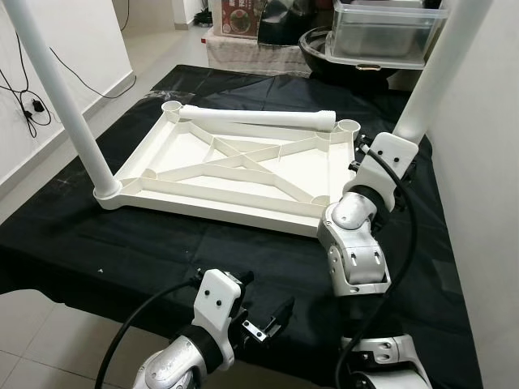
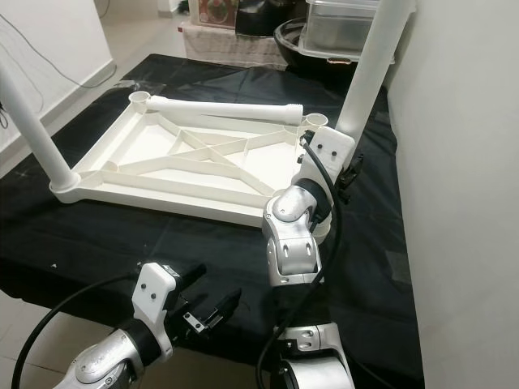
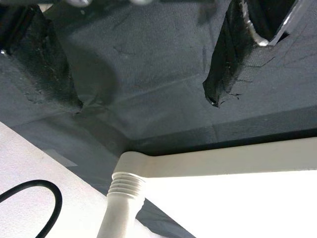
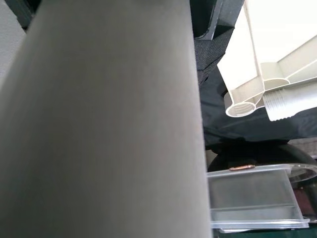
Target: Building children table
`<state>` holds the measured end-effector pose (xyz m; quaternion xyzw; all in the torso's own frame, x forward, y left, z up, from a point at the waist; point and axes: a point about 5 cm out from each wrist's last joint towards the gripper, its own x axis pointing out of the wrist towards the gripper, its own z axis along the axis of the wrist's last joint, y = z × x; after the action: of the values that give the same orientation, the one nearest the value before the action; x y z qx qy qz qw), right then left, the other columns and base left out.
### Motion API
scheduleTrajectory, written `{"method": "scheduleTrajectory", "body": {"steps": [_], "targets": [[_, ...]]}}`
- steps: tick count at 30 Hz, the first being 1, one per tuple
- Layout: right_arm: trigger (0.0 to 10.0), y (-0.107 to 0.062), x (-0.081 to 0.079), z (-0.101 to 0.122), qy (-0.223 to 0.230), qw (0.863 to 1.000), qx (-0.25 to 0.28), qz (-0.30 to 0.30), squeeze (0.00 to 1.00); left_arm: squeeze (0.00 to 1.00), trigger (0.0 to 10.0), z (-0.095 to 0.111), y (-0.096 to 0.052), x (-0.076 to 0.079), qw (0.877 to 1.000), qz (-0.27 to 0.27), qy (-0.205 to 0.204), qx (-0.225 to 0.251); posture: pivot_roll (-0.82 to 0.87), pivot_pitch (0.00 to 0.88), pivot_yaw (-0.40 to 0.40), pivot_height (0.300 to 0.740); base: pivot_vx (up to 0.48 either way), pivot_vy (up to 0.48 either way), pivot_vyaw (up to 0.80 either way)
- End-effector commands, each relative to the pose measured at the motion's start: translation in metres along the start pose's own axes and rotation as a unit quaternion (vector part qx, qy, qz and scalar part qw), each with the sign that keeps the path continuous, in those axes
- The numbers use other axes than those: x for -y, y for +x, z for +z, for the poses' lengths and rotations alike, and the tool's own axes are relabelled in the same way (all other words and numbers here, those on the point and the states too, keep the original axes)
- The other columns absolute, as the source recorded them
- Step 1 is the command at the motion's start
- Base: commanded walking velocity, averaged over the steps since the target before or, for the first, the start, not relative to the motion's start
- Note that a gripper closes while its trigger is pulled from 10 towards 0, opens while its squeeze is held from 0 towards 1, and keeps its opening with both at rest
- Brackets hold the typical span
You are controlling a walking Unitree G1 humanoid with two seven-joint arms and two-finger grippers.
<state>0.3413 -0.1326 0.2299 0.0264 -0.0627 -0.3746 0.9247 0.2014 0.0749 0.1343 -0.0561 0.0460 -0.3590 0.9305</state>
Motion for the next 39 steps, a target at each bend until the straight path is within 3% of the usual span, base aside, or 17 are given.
{"method": "scheduleTrajectory", "body": {"steps": [1,8,14,19,24,34,35,39], "targets": [[10.0,-0.046,-0.029,-0.04,-0.019,0.986,-0.164,0.021,0.0,0.0,10.0,-0.005,0.0,-0.001,1.0,0.004,-0.001,-0.01,0.07,0.129,-0.03,0.74,0.0,0.0,0.0],[10.0,-0.04,-0.026,-0.043,0.003,0.981,-0.19,-0.03,0.0,0.0,10.0,0.003,0.001,-0.001,1.0,0.006,0.011,0.026,0.07,0.113,-0.033,0.74,0.0,0.0,0.0],[10.0,-0.036,-0.018,-0.046,0.029,0.976,-0.205,-0.066,0.0,0.0,10.0,0.0,0.0,0.0,1.0,0.006,0.017,0.019,0.06,0.109,-0.032,0.74,0.0,0.0,0.0],[10.0,-0.037,-0.016,-0.046,0.016,0.98,-0.189,-0.066,0.0,0.0,10.0,-0.001,0.0,0.0,1.0,0.006,0.017,0.017,0.06,0.106,-0.03,0.74,0.0,0.0,0.0],[10.0,-0.044,-0.024,-0.042,0.005,0.986,-0.165,-0.026,0.0,0.0,10.0,-0.004,0.001,0.0,1.0,0.004,0.017,0.014,0.06,0.101,-0.029,0.74,0.0,0.0,0.0],[10.0,-0.045,-0.028,-0.042,0.023,0.984,-0.175,-0.008,0.0,0.0,10.0,-0.004,0.002,-0.001,1.0,0.004,0.018,0.014,0.06,0.104,-0.03,0.74,0.0,0.0,0.0],[10.0,-0.045,-0.029,-0.041,0.029,0.984,-0.175,-0.003,1.0,0.0,10.0,-0.004,0.002,-0.001,1.0,0.004,0.018,0.014,0.06,0.103,-0.029,0.74,0.0,0.0,0.0],[10.0,-0.045,-0.03,-0.04,0.033,0.985,-0.172,0.003,1.0,0.0,10.0,-0.005,0.002,-0.001,1.0,0.004,0.018,0.013,0.06,0.103,-0.03,0.74,0.0,0.0,0.0]]}}
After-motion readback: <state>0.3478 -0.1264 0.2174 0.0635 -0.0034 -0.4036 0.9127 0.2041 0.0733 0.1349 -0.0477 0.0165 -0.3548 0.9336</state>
